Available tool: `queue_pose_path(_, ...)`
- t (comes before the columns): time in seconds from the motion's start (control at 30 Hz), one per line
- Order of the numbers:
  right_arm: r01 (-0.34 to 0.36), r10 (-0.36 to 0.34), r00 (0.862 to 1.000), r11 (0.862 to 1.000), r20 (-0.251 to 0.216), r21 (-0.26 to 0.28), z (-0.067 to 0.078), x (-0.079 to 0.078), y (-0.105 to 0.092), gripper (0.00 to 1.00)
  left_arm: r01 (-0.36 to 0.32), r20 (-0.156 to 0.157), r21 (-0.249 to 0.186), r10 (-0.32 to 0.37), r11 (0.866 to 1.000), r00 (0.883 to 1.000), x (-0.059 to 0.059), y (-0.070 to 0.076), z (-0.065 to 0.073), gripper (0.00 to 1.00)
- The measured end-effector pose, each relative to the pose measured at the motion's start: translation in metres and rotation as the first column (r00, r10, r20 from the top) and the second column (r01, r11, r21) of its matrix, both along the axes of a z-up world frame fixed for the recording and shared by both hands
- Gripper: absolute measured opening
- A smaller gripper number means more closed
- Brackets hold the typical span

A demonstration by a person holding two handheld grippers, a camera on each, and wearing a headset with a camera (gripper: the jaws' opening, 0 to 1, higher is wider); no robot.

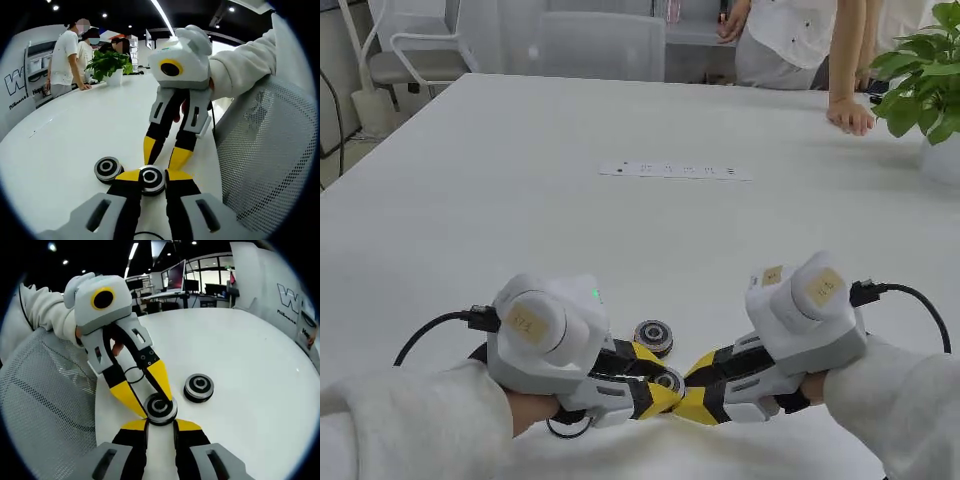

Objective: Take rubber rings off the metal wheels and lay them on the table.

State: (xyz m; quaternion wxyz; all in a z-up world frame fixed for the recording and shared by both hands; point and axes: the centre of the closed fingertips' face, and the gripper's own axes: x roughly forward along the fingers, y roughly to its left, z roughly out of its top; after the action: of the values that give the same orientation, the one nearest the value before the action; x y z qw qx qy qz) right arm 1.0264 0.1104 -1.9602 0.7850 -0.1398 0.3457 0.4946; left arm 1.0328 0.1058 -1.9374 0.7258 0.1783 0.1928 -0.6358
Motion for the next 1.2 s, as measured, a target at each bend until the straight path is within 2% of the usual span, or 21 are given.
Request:
queue_pose_path(0.07, 0.0, 0.0, 1.0, 1.0, 0.002, 0.0, 0.0003, 0.0003, 0.0, 0.18, -0.004, 0.012, 0.002, 0.004, 1.0, 1.0, 0.002, 0.0003, 0.0001, 0.1)
queue_pose_path(0.1, 0.002, -0.002, 1.0, 1.0, 0.003, 0.001, 0.0004, 0.0006, -0.0001, 0.17, -0.008, 0.03, 0.007, 0.007, 1.0, 1.0, 0.0045, 0.0013, -0.0005, 0.09)
queue_pose_path(0.13, 0.002, -0.002, 1.0, 1.0, 0.003, 0.003, 0.0007, 0.0008, 0.0, 0.18, -0.014, 0.041, 0.028, 0.013, 1.0, 0.999, 0.0068, 0.0034, -0.0033, 0.09)
queue_pose_path(0.17, 0.006, -0.006, 1.0, 1.0, 0.001, 0.006, 0.0014, 0.0011, 0.0, 0.18, -0.025, 0.007, 0.022, 0.024, 0.999, 1.0, 0.0073, 0.0063, -0.0055, 0.08)
queue_pose_path(0.2, 0.007, -0.007, 1.0, 1.0, 0.002, 0.008, 0.0016, 0.0013, 0.0001, 0.18, -0.014, 0.014, 0.004, 0.014, 1.0, 1.0, 0.0074, 0.0046, -0.0031, 0.08)
queue_pose_path(0.23, 0.006, -0.006, 1.0, 1.0, 0.001, 0.008, 0.0013, 0.0012, 0.0002, 0.18, -0.021, 0.007, 0.006, 0.021, 1.0, 1.0, 0.0061, 0.0061, -0.0037, 0.08)
queue_pose_path(0.37, 0.005, -0.005, 1.0, 1.0, 0.004, 0.006, 0.0013, 0.0012, 0.0006, 0.18, -0.016, 0.021, -0.008, 0.016, 1.0, 1.0, 0.0062, 0.0059, -0.0028, 0.08)
queue_pose_path(0.6, -0.013, 0.014, 1.0, 1.0, 0.022, -0.011, 0.0018, 0.0009, 0.0005, 0.17, -0.027, 0.019, -0.037, 0.028, 0.999, 0.999, 0.0056, 0.0053, -0.0017, 0.08)
queue_pose_path(0.7, -0.025, 0.025, 0.999, 0.999, 0.022, -0.04, 0.0004, -0.0001, -0.004, 0.11, -0.029, 0.019, -0.044, 0.03, 0.999, 0.999, 0.0054, 0.0048, -0.0011, 0.08)
queue_pose_path(0.73, -0.027, 0.028, 0.999, 0.998, 0.029, -0.05, -0.0004, 0.0003, -0.0056, 0.06, -0.03, 0.019, -0.045, 0.031, 0.999, 0.999, 0.0054, 0.0048, -0.0011, 0.08)
queue_pose_path(0.83, -0.013, 0.013, 1.0, 0.999, 0.017, -0.034, -0.0002, 0.0005, -0.0053, 0.04, -0.031, 0.019, -0.049, 0.032, 0.998, 0.999, 0.0051, 0.0042, -0.0012, 0.08)
queue_pose_path(1.07, -0.009, 0.009, 1.0, 0.999, 0.017, -0.037, -0.0003, 0.0012, -0.0059, 0.01, -0.033, 0.019, -0.054, 0.034, 0.998, 0.999, 0.0048, 0.0039, -0.0011, 0.08)
queue_pose_path(1.2, 0.011, -0.011, 1.0, 1.0, -0.003, -0.029, -0.0007, 0.0013, -0.0067, 0.01, -0.033, 0.019, -0.056, 0.034, 0.998, 0.999, 0.004, 0.0036, -0.0009, 0.08)
